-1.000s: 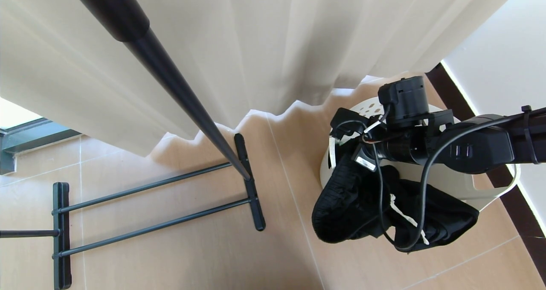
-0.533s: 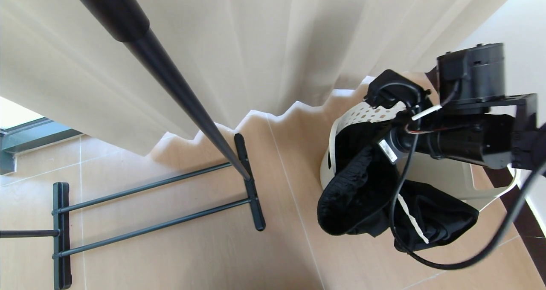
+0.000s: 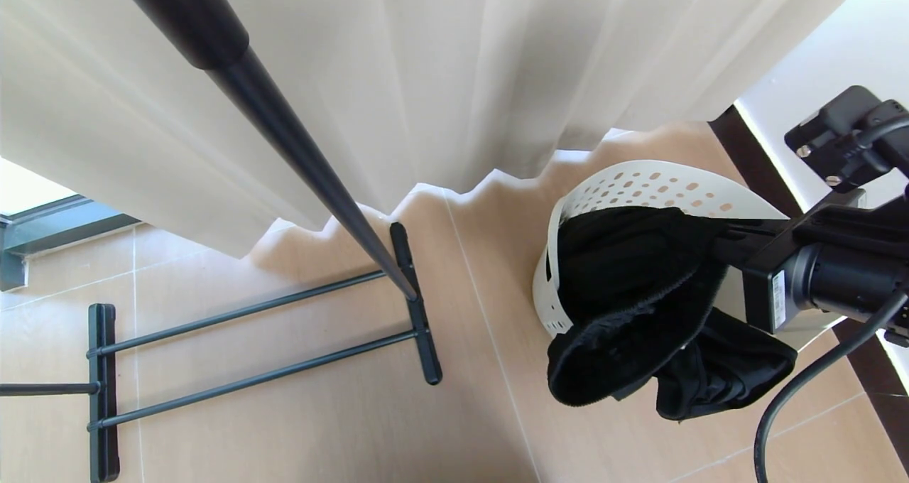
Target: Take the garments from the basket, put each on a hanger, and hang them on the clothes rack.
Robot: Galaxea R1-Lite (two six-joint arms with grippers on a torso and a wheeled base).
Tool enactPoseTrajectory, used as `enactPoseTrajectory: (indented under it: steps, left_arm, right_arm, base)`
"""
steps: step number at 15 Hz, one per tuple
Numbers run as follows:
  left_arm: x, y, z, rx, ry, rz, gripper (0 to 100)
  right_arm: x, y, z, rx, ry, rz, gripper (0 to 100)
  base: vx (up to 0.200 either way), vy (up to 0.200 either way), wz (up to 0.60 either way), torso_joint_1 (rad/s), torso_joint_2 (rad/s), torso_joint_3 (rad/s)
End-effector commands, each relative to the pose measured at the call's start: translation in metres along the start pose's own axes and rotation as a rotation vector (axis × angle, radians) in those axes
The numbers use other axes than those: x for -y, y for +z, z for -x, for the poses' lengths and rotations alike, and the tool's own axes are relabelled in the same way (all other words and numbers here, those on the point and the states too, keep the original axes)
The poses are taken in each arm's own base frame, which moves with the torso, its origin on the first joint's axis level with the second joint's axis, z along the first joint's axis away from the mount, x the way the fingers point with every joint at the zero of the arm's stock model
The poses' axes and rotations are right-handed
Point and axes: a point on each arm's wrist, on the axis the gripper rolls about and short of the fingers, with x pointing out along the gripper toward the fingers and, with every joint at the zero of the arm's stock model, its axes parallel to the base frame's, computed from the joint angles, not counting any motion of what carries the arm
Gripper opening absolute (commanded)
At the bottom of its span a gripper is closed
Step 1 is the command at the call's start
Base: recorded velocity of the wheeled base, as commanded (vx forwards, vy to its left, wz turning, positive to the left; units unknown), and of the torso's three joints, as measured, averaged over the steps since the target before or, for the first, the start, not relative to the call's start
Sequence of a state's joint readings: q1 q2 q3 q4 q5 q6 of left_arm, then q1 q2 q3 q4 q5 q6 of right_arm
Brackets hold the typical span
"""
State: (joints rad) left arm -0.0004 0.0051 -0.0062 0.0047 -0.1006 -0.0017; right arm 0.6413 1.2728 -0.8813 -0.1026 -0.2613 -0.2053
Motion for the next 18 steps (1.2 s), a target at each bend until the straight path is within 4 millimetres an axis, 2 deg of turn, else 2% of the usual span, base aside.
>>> enactPoseTrajectory:
  steps: [1, 7, 18]
  left_arm:
    - [0.0, 0.0, 0.0, 0.001, 0.0, 0.0, 100]
    - [0.0, 0.0, 0.0, 0.001, 0.0, 0.0, 100]
    - [0.0, 0.0, 0.0, 0.001, -0.002, 0.001, 100]
  right_arm:
    - [0.002, 0.0, 0.009, 0.029, -0.003, -0.007, 0]
    - [0.0, -0.006, 0.006, 0.005, 0.001, -0.001, 0]
    - [-0.002, -0.013, 0.004, -0.022, 0.007, 0.007, 0]
  base:
    - [0.0, 0.0, 0.0, 0.0, 0.0, 0.0]
    - [0.0, 0.0, 0.0, 0.0, 0.0, 0.013]
    - [0.0, 0.0, 0.0, 0.001, 0.0, 0.191]
